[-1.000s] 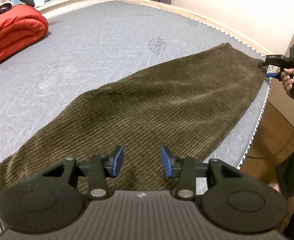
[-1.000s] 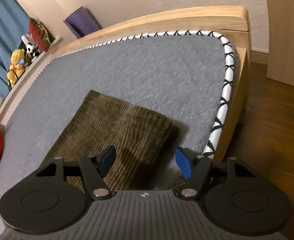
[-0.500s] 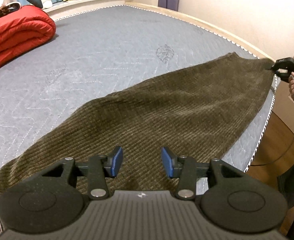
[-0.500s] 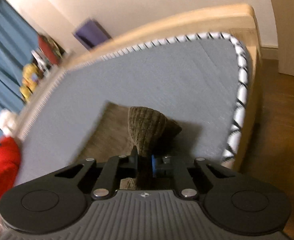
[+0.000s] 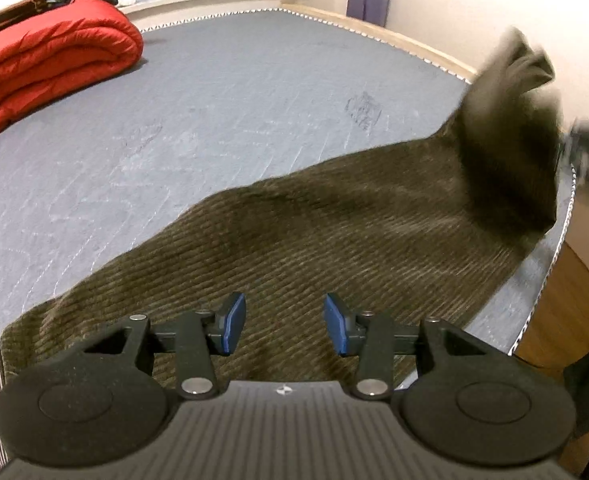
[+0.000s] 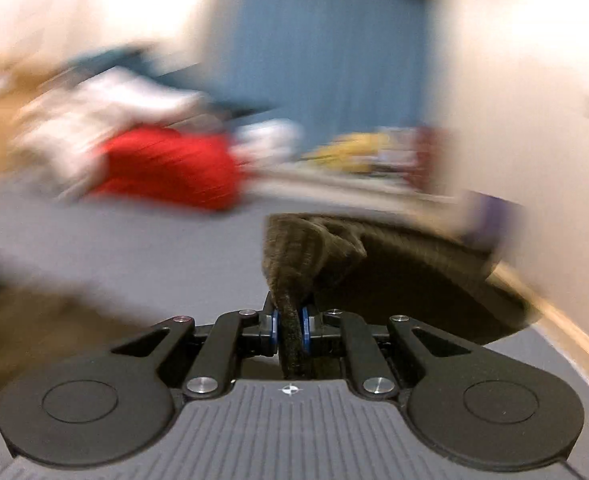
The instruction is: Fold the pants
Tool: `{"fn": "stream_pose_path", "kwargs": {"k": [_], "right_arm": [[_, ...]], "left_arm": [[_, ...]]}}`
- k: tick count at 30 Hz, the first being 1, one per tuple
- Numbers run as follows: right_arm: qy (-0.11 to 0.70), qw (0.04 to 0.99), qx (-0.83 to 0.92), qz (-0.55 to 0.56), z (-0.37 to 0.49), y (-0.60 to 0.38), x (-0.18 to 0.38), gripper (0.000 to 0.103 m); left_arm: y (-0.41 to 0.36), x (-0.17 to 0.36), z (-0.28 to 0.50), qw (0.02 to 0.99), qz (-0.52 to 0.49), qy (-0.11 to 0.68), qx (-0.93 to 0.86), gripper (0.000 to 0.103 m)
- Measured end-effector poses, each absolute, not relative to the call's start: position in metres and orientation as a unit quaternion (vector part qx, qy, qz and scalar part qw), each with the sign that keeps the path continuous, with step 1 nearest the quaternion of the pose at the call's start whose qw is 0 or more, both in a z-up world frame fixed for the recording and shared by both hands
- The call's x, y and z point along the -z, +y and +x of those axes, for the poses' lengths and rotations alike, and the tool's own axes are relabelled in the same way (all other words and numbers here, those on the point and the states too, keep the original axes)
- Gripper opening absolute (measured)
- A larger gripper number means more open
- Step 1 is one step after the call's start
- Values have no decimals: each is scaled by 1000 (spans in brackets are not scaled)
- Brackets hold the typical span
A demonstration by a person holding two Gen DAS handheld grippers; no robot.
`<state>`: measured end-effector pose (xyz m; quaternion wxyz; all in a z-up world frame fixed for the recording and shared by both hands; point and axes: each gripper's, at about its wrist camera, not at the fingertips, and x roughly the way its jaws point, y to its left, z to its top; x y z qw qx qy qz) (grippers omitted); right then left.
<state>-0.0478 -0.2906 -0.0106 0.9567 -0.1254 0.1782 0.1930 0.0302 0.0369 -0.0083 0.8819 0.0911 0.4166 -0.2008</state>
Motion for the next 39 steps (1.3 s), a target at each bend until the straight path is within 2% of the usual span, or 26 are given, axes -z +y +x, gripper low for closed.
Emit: {"fn": "stream_pose_path", "kwargs": {"k": [4,5,6,7,10,13,14,16,20,26,30,31,32,36,39], "right_arm": [[277,889,-285,-228,-60,-220,74,15],[285,881,-291,-240,-64,-214,82,21],[279,883,-285,-247,-68,-211,85,21],[279,884,-284,-245,-68,-211,83,22],[304,887,-302,-169,-60,-231,64,26],[300,893,-317,-108,-57,-246,44,39],[293,896,-321,-96,-58,-252,39,45],[283,902,-319,-73,-58,-259,31,49],[284,900,-324,-72,-52,-260,31,50],[310,877,-338,-141,-43,-229,60,52],[316,872,-337,-163,-43,-217,71,50],[314,873,-338,-162,-44,-218,69,39],[315,872,-338,-161,-44,-218,67,19],[300,873,-347,-167,-52,-220,58,16],[258,874,-371,-177,-70,-228,31,15]], "left_arm": [[35,14,32,877,97,426,200,50],[34,14,32,877,95,426,202,52],[33,14,32,877,94,425,204,53],[32,14,32,876,94,424,208,57],[28,16,32,875,98,421,218,57],[23,18,39,875,79,422,226,57],[21,19,43,874,67,423,229,57],[19,19,52,874,31,422,237,57],[15,23,77,868,-71,429,240,56],[10,43,123,847,-204,441,215,54],[7,67,147,817,-253,482,193,53],[5,72,151,812,-258,488,192,53],[2,76,153,810,-257,491,191,53],[-3,80,162,807,-259,492,200,53],[-4,81,164,808,-261,490,198,53]]}}
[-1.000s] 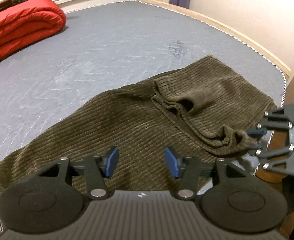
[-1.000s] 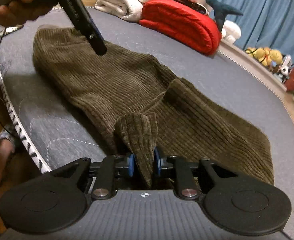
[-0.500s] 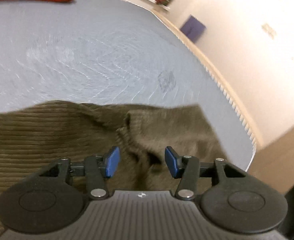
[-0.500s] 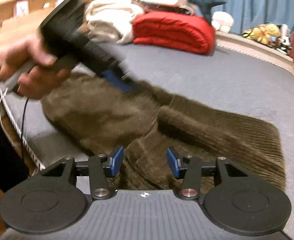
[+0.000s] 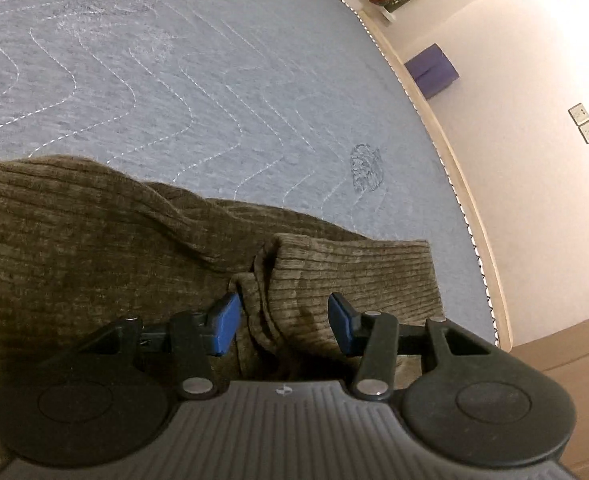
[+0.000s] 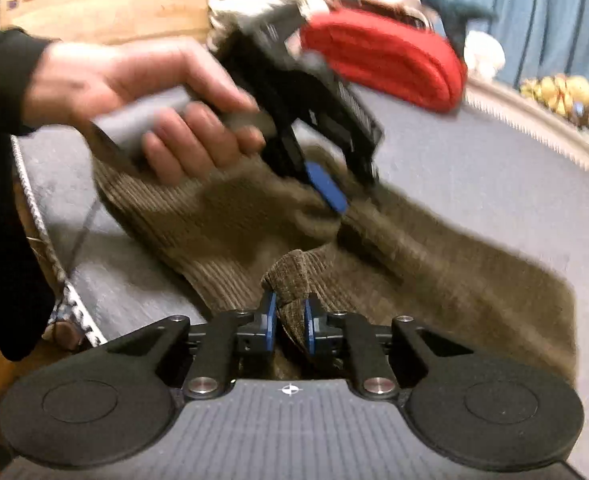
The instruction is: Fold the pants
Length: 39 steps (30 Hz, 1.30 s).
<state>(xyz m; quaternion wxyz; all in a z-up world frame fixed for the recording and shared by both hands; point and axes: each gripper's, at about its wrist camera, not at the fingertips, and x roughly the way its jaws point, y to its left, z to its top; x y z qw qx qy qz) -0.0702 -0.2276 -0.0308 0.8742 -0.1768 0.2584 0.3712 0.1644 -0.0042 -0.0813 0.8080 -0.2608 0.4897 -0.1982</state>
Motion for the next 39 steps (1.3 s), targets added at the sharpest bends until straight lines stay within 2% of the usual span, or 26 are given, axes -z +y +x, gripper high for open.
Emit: {"fn": "stream_pose_path", "kwargs": {"k": [3,7,9,10,11,14,18,19,20,21,22,24,27,30,32,34,36,39], "right_arm": [[211,859,-401,-237,-91,-234,10,15],[257,820,-410,-305,-96,-225,43,20],[256,808,-409,-336,-99,-218,56,30],[249,809,-408,-343,-101,-216,59,43],[245,810,-408,-344,-102,-214,60,51],[241,805,-408,-358,-106,-205,68,58],[224,807,-373,-401,-106,-190,85,56],[216,804,-368,-415,-108,-188,87,51],[205,800,-364,-430,-110,-187,89,36],[195,797,-366,-439,-112,-187,87,34],[189,798,-371,-435,-111,-190,82,27],[174,819,-368,-405,-107,-197,62,24],[124,854,-353,-361,-106,-204,30,23],[122,873,-352,-315,-99,-199,21,23],[174,859,-368,-311,-92,-188,37,29],[208,816,-391,-372,-100,-175,65,29],[202,797,-399,-407,-112,-175,75,30],[216,824,-405,-334,-110,-189,56,39]], "left_arm": [[-4,84,166,806,-256,495,198,54],[-7,94,171,804,-246,507,193,57],[-4,97,173,803,-253,506,186,57],[-5,97,174,803,-256,506,183,57],[-6,96,174,804,-255,505,183,58],[-14,97,173,810,-243,497,194,63],[-31,96,170,829,-201,482,200,68],[-35,95,169,833,-189,480,201,68],[-37,93,168,836,-177,479,200,58],[-39,90,168,842,-158,476,198,41],[-39,86,168,846,-144,473,202,29],[-40,63,165,869,-111,429,218,26],[-37,30,157,904,-80,351,230,25],[-31,32,163,907,-79,348,222,27],[-34,54,172,898,-62,393,189,40],[-31,68,174,893,-66,419,152,53],[-31,58,167,899,-76,408,142,53],[-39,33,147,922,-47,353,154,53]]}}
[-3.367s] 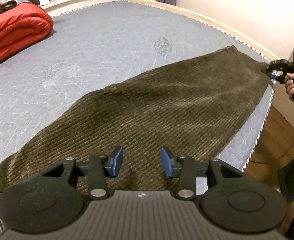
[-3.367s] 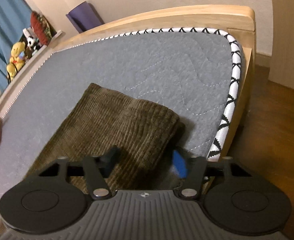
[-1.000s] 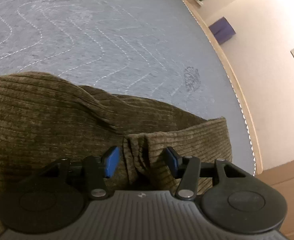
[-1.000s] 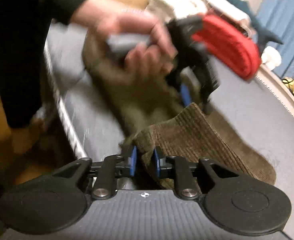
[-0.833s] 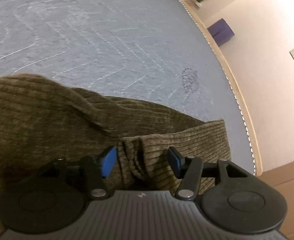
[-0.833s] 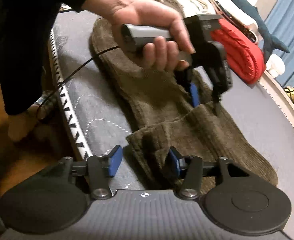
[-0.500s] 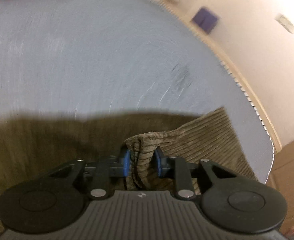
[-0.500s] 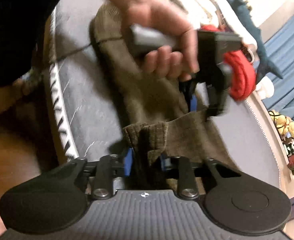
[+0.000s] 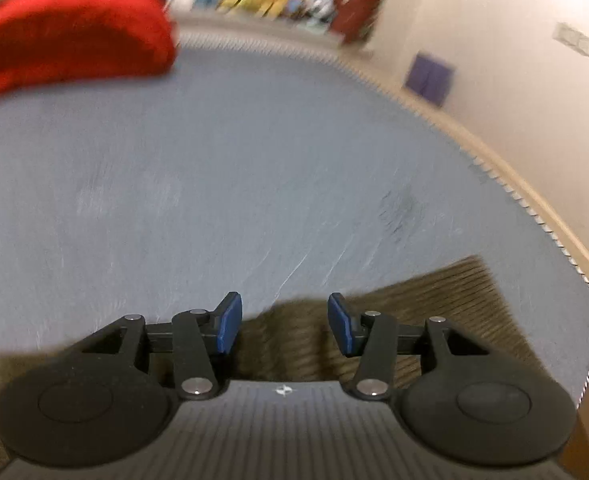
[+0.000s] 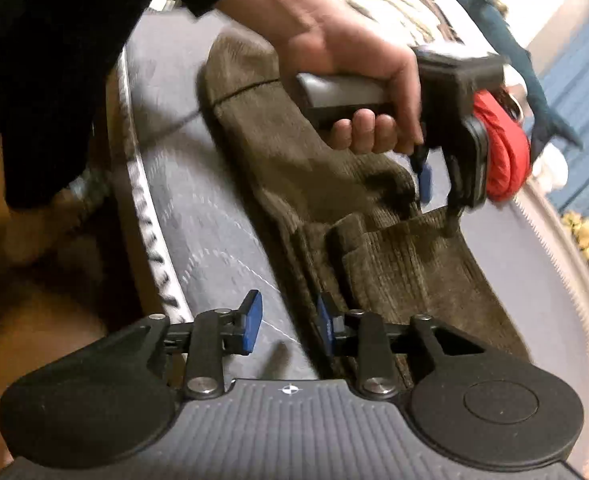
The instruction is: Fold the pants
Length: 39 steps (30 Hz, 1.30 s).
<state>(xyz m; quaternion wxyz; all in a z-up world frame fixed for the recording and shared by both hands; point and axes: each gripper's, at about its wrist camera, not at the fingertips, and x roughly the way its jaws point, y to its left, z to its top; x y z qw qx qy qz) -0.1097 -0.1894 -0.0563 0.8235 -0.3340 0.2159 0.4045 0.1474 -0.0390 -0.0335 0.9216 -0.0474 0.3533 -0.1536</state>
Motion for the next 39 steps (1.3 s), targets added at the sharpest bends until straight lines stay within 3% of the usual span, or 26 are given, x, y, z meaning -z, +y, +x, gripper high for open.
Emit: {"fn": "stream_pose_path", "kwargs": {"k": [1,6,7,10,16,19,23,26,30,33,37,39], "right_arm": [[219,834,-399,-310,-106,-195,50,43],[257,882,-354,-178,-74,-222,30,45],[263,888,-344,-155,-69,-226,27,49],[271,910,-293,-110,-57,-240,21,72],[315,937,-147,-39,-32,-275,30,77],[339,940,-35,3,-18,-301,44,92],[379,922,8,83,-2,-331,69,92],[412,901,14,136,4,-342,89,92],[429,882,15,196,10,-348,101,92],[426,883,21,196,12,-342,100,80],[405,891,50,196,4,-344,82,47],[383,904,59,182,0,-334,69,38]], "left_arm": [[-44,30,142,921,-42,348,171,53],[-76,39,123,907,9,356,224,47],[-79,44,123,905,24,359,225,45],[-85,62,122,896,40,387,213,43],[-86,70,121,894,41,391,215,43],[-93,69,122,893,34,391,220,40],[-87,59,114,889,37,395,231,31],[-92,81,120,869,86,439,210,25],[-97,71,116,872,76,438,204,25],[-96,52,108,879,56,419,221,28],[-90,32,99,887,38,397,231,35],[-85,21,95,890,21,388,237,41]]}}
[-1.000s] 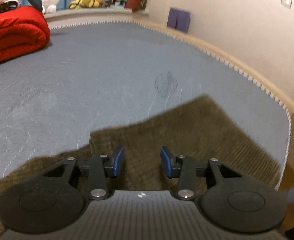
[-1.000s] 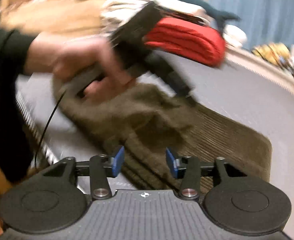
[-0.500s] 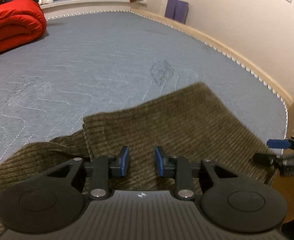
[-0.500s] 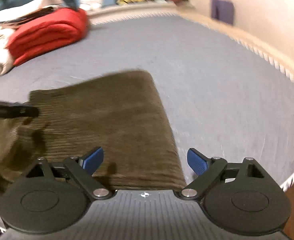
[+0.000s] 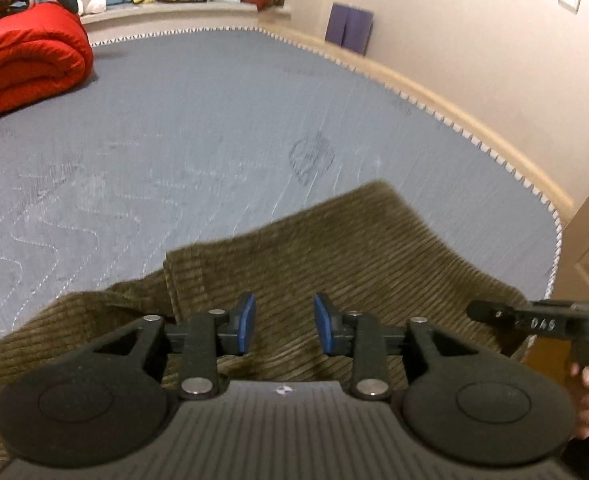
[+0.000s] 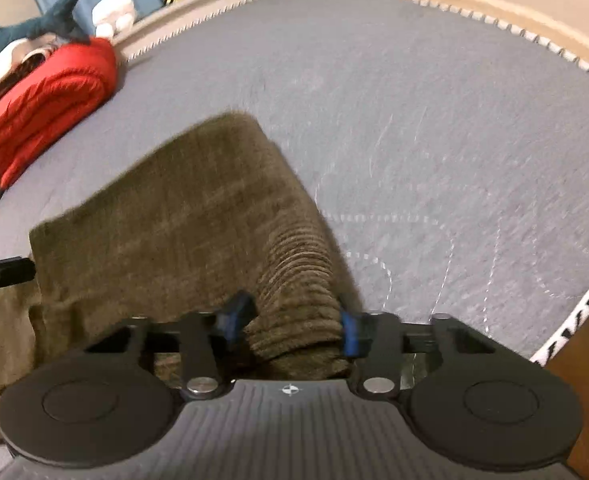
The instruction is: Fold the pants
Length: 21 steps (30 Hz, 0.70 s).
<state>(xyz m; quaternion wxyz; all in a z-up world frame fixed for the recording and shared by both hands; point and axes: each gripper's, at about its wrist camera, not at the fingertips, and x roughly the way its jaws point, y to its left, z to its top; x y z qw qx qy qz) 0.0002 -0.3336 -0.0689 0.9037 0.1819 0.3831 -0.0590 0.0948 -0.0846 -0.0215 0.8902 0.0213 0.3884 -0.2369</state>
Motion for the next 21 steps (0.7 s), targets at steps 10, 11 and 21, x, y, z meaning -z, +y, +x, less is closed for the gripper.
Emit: {"fn": "stream_pose_path", "kwargs": {"k": [10,11,21], "right_arm": [[214,971,-80,-67,-52,-182,1,29],[205,970,-94,-91,-57,-169,2,29],[172,945,-175,-217,-79,-85,21,27]], "left_arm": [[-43,-26,89,836,-183,370,361,93],[-41,-25,91,826,-199,374,372,94],[-39,-3,102,842,-154,406,319,61]]}}
